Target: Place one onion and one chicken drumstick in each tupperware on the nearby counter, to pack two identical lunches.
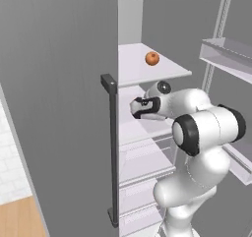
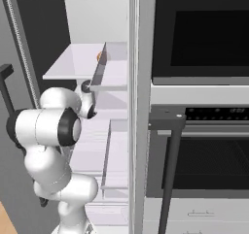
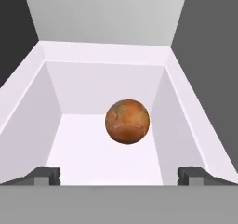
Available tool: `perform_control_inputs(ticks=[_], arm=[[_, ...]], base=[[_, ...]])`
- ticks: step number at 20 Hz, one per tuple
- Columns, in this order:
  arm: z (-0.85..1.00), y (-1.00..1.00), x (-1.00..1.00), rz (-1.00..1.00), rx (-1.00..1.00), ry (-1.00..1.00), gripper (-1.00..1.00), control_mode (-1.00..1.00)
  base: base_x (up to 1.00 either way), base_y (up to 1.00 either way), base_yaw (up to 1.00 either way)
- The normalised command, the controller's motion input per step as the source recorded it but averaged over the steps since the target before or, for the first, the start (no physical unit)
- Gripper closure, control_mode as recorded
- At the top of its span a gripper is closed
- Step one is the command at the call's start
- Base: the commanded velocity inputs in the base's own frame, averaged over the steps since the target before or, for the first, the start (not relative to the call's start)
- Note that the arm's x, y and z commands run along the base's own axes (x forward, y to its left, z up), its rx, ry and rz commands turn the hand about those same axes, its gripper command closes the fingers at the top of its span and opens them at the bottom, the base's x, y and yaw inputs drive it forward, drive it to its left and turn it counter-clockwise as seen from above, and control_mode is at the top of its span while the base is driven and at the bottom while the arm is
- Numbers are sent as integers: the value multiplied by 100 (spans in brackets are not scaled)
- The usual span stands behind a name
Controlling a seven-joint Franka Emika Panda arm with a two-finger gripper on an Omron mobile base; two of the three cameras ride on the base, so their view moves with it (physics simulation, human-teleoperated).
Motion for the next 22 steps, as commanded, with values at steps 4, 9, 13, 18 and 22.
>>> perform_control_inputs(ticks=[4,9,13,18,22], arm=[[-22,0,59,0,0,0,-100,-100],[-9,0,39,0,0,1,-100,-100],[-9,0,32,0,0,5,-100,-100],[-22,0,21,0,0,7,-100,-100],[-20,0,38,0,0,4,-100,-100]], base=[[0,0,0],[0,0,0],[0,0,0],[0,0,0],[0,0,0]])
